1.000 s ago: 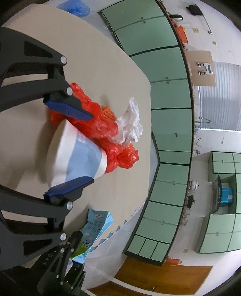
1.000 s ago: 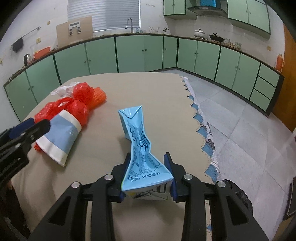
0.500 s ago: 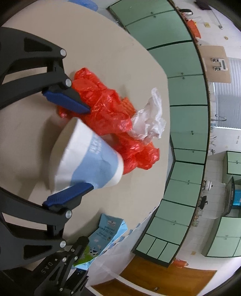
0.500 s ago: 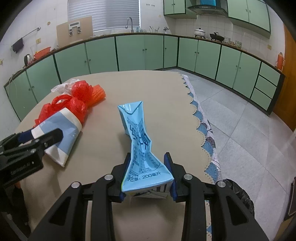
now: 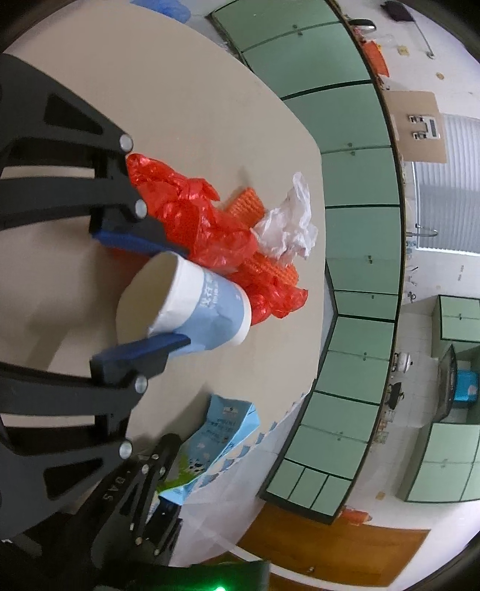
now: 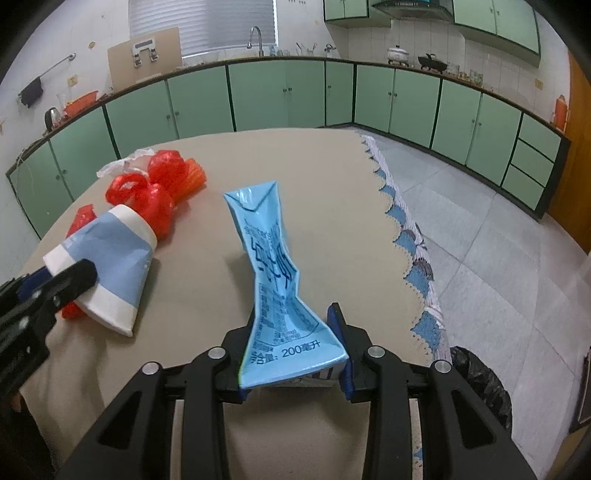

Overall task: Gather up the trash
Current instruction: 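Grasp the white-blue paper cup with the left tool while the right tool holds the carton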

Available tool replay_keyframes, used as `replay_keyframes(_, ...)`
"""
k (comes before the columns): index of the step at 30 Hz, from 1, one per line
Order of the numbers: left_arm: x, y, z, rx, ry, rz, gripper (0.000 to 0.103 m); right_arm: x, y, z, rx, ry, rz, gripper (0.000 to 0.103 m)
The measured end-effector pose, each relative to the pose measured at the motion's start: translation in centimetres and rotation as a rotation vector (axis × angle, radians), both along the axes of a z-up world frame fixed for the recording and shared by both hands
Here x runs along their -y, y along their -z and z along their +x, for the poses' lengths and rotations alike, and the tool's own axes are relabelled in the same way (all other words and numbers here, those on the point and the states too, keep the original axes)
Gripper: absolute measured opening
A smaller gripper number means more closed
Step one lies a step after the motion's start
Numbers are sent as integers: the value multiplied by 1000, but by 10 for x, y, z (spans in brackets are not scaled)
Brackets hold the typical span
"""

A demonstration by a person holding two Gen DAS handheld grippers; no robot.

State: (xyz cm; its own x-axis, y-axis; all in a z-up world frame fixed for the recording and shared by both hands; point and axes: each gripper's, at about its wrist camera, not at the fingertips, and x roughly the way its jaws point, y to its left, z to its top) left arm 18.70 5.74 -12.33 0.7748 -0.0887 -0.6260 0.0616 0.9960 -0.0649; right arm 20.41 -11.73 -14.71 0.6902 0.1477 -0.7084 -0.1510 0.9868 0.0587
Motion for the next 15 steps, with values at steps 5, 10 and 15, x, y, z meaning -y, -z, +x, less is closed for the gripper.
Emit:
replay_keyframes(5,-4,11,14,-64,27,-25,63,0,1,-1,0,0,3,35)
replay_keyframes(10,0,17,18,-95,64,-63,38,2,3,-2,-7,-1,8,35)
replay_keyframes(15,6,12,13,-61,62,-56,19,8,3,-1,-8,-7,25,35)
